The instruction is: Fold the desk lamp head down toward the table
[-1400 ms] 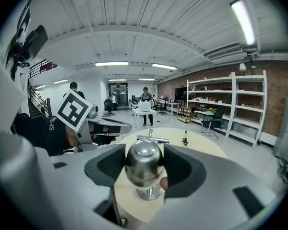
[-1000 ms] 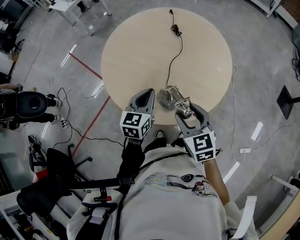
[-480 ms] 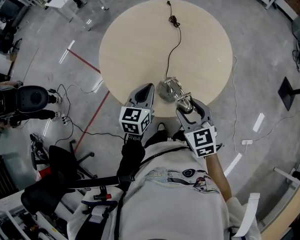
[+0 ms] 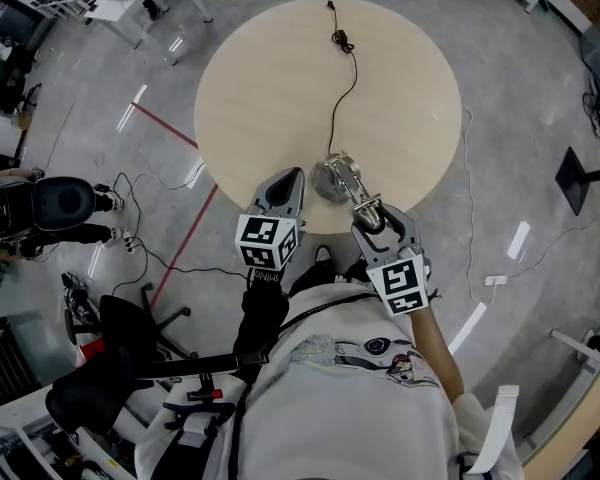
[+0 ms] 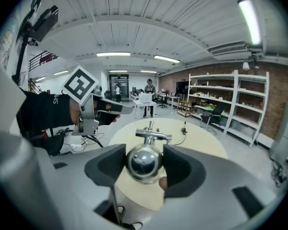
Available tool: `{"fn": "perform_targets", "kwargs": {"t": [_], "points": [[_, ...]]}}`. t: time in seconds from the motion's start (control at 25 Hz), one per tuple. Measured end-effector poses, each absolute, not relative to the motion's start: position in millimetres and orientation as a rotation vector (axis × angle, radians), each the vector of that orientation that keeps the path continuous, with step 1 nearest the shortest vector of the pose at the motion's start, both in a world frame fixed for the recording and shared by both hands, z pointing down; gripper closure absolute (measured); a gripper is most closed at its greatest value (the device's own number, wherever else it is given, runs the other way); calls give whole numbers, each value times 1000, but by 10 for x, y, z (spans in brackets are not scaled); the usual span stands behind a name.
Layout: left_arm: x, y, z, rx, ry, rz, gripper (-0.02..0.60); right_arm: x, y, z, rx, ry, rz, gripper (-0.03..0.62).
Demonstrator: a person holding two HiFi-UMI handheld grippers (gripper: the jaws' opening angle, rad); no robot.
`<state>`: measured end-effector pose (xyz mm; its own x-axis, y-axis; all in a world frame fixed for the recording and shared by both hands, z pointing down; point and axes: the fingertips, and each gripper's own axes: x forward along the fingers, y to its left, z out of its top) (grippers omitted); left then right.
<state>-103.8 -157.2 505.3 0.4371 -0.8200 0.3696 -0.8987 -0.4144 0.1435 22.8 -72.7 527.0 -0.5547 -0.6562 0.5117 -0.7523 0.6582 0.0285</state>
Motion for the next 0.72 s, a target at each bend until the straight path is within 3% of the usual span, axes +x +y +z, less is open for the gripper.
{"fn": "perform_targets", "kwargs": {"t": [0.72], "points": [[-1042, -1552, 5072, 2370, -1476, 363, 581, 277, -636, 5582, 1108, -2341, 237, 350]]}}
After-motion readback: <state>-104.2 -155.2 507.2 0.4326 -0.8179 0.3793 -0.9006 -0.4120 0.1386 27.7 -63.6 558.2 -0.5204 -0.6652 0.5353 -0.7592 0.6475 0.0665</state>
